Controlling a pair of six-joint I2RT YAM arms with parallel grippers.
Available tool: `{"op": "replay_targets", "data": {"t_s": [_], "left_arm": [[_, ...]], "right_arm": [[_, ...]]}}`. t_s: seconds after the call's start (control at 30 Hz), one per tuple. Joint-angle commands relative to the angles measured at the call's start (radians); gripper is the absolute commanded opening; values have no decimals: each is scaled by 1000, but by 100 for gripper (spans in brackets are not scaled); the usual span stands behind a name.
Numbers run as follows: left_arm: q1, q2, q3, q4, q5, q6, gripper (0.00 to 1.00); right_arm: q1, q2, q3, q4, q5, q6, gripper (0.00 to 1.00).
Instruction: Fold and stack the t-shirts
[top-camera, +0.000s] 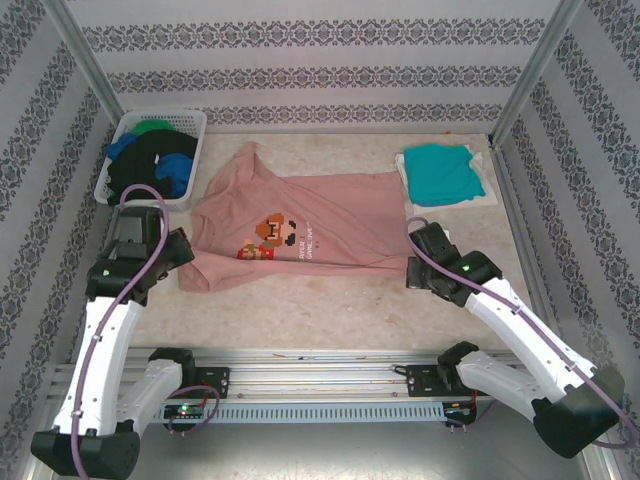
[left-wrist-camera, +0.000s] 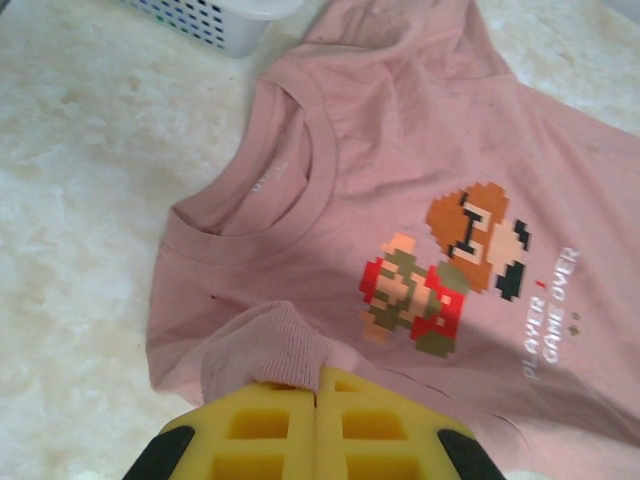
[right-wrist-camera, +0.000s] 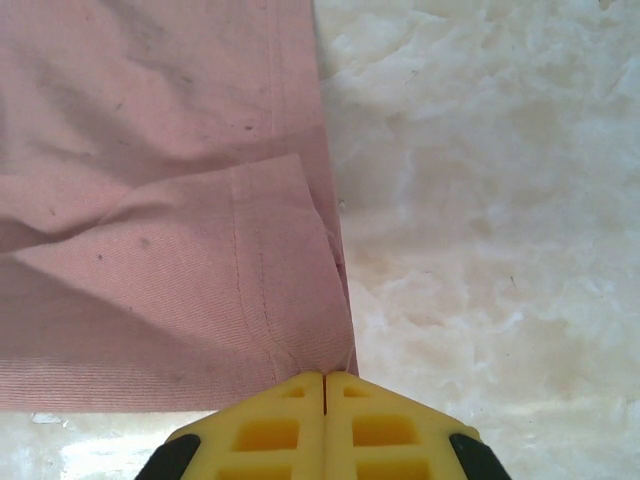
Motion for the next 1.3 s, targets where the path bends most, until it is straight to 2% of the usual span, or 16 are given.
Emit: {"op": "replay_targets", "data": {"t_s": [0.0, 0.13, 0.27, 0.47, 0.67, 0.83, 1.0, 1.13, 1.27], "left_arm": [[6, -43, 35, -84, 54, 9, 0], [-8, -98, -7, -102, 66, -19, 0], [-43, -70, -42, -26, 102, -41, 0], [-54, 205, 53, 149, 87, 20, 0], [-53, 539, 241, 263, 50, 105, 0], [-53, 769, 427, 253, 53, 146, 0], [-54, 947, 587, 189, 37, 184, 0], [-53, 1038, 667, 150, 17, 199, 0], [-52, 1080, 706, 119, -45, 215, 0]], "right_arm": [[-6, -35, 27, -35, 7, 13, 0], [-5, -42, 39, -49, 16, 13, 0], [-3, -23, 39, -14, -1, 4, 0], [-70, 140, 94, 74, 21, -52, 0], [-160, 425, 228, 169, -38, -129, 0], [-198, 670, 370, 173, -44, -176, 0], [-211, 835, 478, 169, -50, -207, 1], [-215, 905, 520, 165, -48, -210, 1], [-228, 902, 535, 170, -37, -219, 1]]}}
